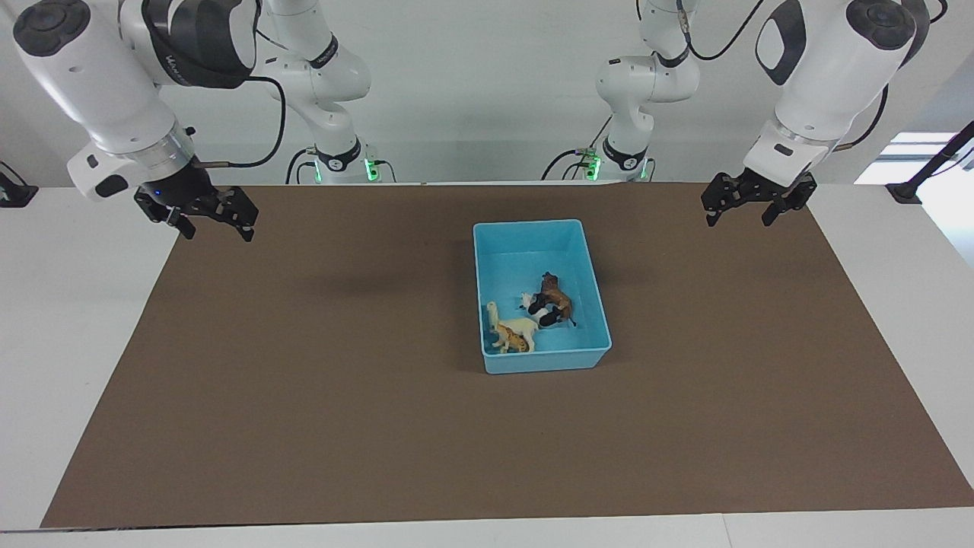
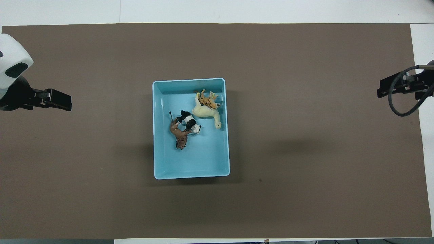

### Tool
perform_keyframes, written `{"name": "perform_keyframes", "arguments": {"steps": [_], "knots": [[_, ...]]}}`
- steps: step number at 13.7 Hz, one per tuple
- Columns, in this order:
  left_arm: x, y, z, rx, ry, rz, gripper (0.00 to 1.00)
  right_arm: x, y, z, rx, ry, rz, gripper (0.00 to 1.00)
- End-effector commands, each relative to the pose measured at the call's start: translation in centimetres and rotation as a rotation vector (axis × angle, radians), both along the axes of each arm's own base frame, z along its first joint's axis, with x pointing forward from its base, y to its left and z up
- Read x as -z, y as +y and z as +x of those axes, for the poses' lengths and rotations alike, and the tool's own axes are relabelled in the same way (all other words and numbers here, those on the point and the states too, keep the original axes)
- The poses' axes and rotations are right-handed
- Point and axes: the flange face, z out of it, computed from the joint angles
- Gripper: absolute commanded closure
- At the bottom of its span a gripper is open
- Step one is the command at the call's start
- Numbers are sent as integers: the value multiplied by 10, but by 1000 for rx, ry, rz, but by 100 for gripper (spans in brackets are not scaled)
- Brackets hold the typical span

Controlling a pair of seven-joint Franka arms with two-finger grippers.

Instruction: Put all toys into storage box

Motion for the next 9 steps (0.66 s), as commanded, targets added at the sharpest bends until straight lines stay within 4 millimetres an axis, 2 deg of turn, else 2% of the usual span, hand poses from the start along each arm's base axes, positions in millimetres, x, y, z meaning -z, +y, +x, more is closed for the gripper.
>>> {"name": "perform_keyframes", "arguments": {"steps": [1,9], "knots": [[-3,8,2,-14,-24,-19,0,0,-5,-9,-25,9,-9,0],[-2,8,2,-14,-26,-19,0,0,-11,-11,-8,25,-8,0]]}}
